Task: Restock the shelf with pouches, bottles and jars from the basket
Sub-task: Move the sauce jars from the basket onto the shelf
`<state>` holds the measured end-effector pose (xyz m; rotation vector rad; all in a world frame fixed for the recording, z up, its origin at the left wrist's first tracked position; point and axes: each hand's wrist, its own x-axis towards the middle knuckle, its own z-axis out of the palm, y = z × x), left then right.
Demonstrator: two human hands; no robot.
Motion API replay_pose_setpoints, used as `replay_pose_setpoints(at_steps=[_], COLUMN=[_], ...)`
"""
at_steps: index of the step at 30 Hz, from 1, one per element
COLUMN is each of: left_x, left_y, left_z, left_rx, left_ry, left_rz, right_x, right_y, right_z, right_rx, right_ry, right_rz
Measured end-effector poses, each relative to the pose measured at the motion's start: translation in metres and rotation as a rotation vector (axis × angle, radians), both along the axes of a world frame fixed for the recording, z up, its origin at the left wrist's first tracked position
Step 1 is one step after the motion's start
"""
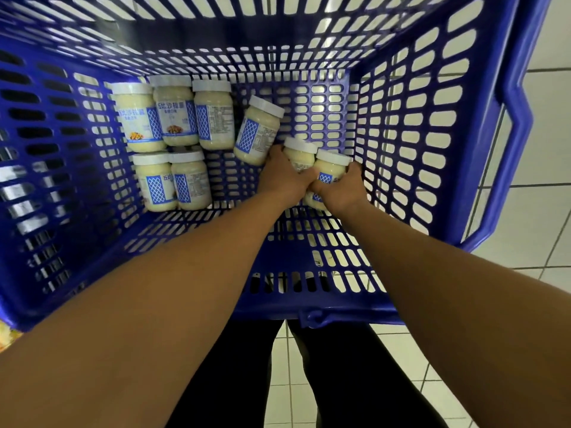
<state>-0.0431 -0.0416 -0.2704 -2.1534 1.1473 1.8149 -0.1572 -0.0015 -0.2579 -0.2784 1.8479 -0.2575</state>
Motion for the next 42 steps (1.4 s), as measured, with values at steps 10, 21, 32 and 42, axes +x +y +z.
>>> replay_pose_setpoints(at_steps=[10, 21, 32, 42], left_x=[0.017, 0.038, 0.052, 0.072], left_y=[-0.006, -0.017, -0.023, -0.038], left_z=[0.012, 0.1, 0.213, 0.383], left_rx=[0.149, 0.129, 0.09, 0.043], left_ry=[0.135, 0.265, 0.474, 0.589], left_rz=[0.239, 0.606, 0.65, 0.782], right_x=[-0.004, 0.001, 0.012, 0.029], right_y=[-0.008, -0.021, -0.033, -0.04], right_z=[0.024, 0.104, 0.232, 0.402], right_rx=[0.024, -0.076, -0.157, -0.294], right_ry=[-0.217, -0.48, -0.448, -0.466], right_rz=[-0.242, -0.28, -0.296, -0.327])
